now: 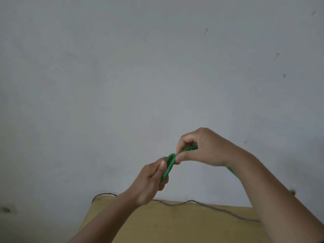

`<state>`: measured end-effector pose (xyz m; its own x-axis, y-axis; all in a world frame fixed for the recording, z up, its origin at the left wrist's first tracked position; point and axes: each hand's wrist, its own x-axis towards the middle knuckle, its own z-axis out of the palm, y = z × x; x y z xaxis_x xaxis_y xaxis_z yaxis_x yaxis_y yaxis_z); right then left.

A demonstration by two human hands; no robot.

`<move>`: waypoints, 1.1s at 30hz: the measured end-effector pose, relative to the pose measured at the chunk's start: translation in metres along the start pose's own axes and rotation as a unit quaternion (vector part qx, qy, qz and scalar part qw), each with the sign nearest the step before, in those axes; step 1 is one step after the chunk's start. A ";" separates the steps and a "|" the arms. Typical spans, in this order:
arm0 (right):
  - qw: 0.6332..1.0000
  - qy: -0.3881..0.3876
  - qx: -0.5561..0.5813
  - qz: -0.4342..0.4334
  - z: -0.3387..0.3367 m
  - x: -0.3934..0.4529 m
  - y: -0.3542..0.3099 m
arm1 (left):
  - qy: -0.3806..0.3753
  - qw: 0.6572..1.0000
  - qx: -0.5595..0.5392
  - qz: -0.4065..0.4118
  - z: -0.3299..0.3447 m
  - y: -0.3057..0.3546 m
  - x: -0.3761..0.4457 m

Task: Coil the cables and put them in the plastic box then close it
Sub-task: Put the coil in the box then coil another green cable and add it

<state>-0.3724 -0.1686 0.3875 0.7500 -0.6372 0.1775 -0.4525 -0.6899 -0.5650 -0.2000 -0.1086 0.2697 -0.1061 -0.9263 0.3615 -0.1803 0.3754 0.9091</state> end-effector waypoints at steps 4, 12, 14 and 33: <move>0.997 0.009 0.078 -0.023 -0.011 0.004 0.011 | -0.037 0.997 -0.072 0.010 0.008 0.010 -0.009; 0.920 0.109 0.376 -0.021 0.033 0.010 0.039 | -0.016 0.985 -0.166 0.045 0.011 0.039 0.005; 0.906 0.113 0.409 -0.007 0.052 0.011 0.042 | 0.007 0.969 -0.243 0.037 0.010 0.043 0.011; 0.998 -0.045 -0.030 0.024 0.076 -0.010 0.011 | 0.187 0.975 -0.123 -0.007 -0.028 0.027 0.026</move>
<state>-0.3487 -0.1437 0.3180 0.7658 -0.6386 0.0759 -0.5154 -0.6800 -0.5215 -0.1799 -0.1234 0.3097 0.2671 -0.8952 0.3568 0.0666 0.3865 0.9199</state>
